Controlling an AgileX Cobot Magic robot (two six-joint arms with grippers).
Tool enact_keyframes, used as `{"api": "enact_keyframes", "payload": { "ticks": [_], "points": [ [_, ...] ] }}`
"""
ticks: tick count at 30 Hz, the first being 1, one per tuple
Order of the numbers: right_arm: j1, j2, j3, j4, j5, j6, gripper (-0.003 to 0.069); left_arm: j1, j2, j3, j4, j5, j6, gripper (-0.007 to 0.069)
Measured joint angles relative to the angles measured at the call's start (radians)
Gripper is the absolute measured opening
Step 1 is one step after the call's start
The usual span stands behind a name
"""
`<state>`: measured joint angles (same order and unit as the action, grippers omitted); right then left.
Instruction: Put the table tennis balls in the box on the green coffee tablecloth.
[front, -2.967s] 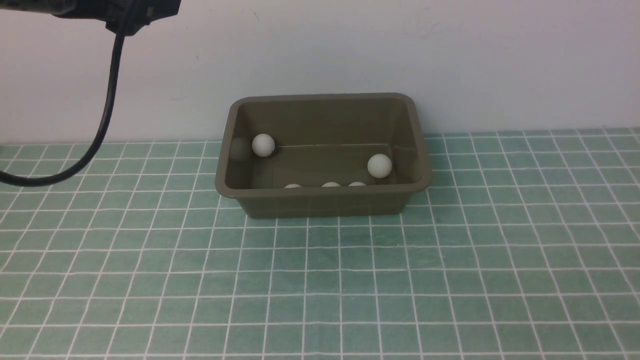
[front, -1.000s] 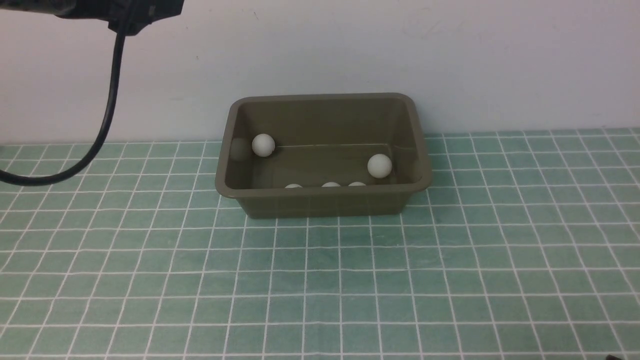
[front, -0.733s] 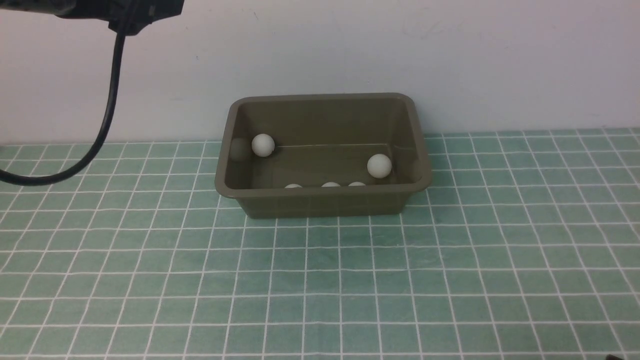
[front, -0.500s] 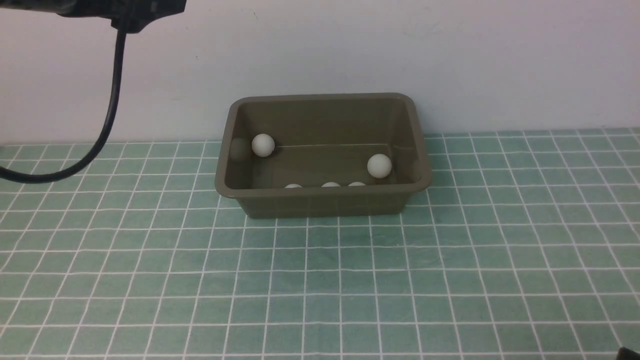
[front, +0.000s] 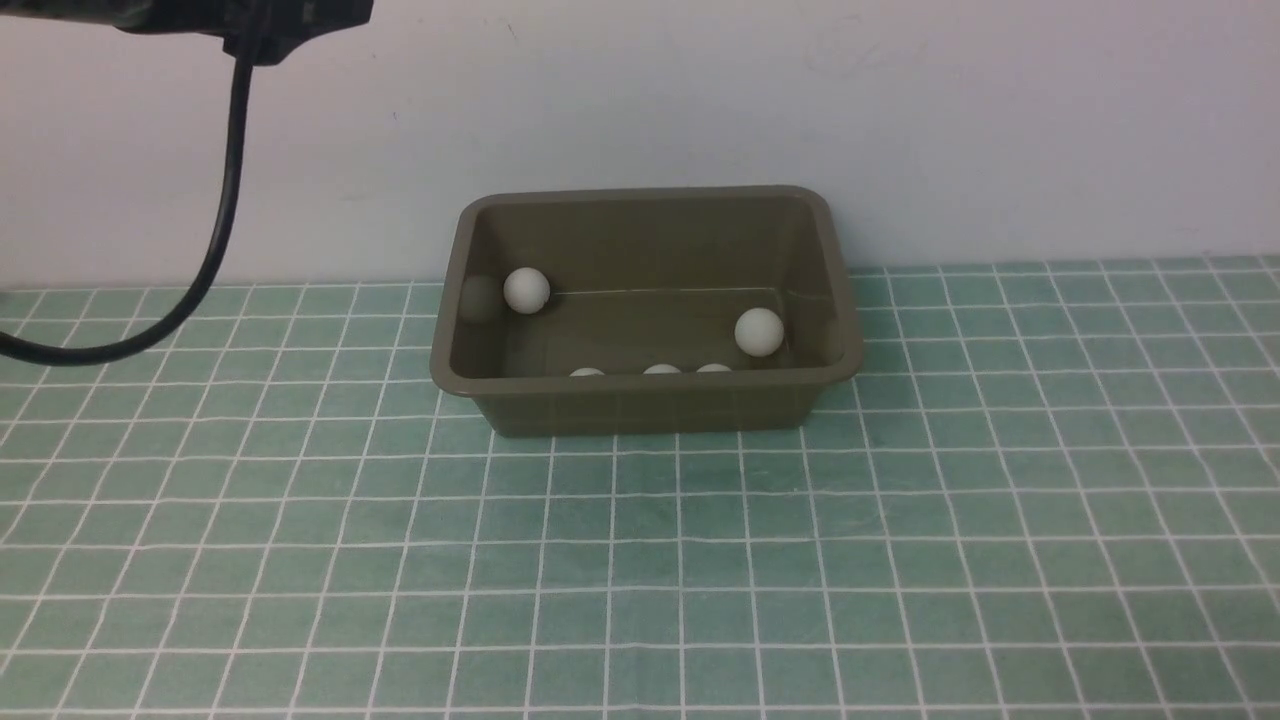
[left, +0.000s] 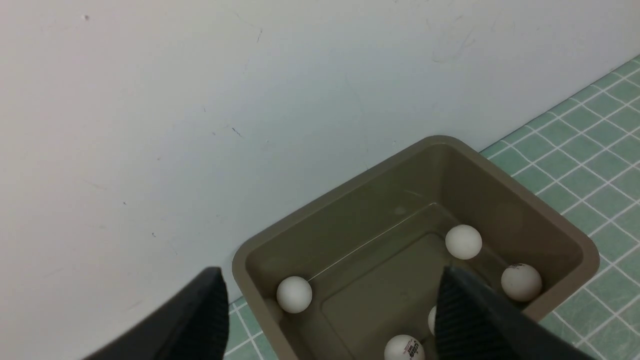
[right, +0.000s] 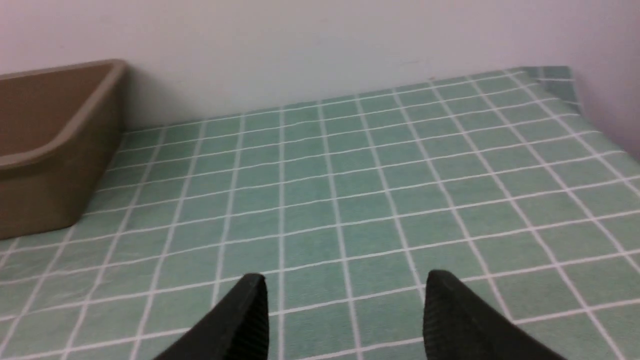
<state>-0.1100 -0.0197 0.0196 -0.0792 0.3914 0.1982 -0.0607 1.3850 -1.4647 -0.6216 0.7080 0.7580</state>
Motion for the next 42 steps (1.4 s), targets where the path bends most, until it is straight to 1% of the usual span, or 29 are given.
{"api": "enact_keyframes", "payload": {
  "ticks": [2,5,18,21,29,34,37,40,42],
  "points": [
    [-0.048,0.000,0.000,0.001,0.000,0.000,0.0385,0.000,0.000,0.000,0.000,0.000,0.000,0.0499],
    [-0.092,0.000,0.000,0.001,0.000,0.000,0.0385,0.000,0.000,0.000,0.000,0.000,0.000,0.0499],
    [-0.097,0.000,0.000,0.001,0.000,0.000,0.0385,0.000,0.000,0.000,-0.009,-0.004,0.000,0.0499],
    [-0.097,0.000,0.000,0.001,0.000,0.000,0.0385,0.000,0.000,0.000,-0.049,0.002,-0.001,0.0499],
    [-0.097,0.000,0.000,0.001,0.000,0.000,0.0385,0.000,0.000,0.000,-0.209,0.044,-0.003,0.0499],
    [-0.097,0.000,0.000,0.001,0.000,0.000,0.0385,0.000,0.000,0.000,-0.267,0.047,-0.004,0.0499],
    [-0.097,0.000,0.000,0.001,0.000,0.000,0.0385,0.000,-0.007,0.000,-0.249,0.059,-0.004,0.0499],
    [-0.097,0.000,0.000,0.001,0.000,0.000,0.0385,0.015,-0.049,0.003,-0.172,0.119,-0.038,0.0499],
    [-0.097,0.000,0.000,0.001,0.000,0.000,0.0385,0.052,-0.122,0.004,-0.098,0.175,-0.088,0.0499]
  ]
}}
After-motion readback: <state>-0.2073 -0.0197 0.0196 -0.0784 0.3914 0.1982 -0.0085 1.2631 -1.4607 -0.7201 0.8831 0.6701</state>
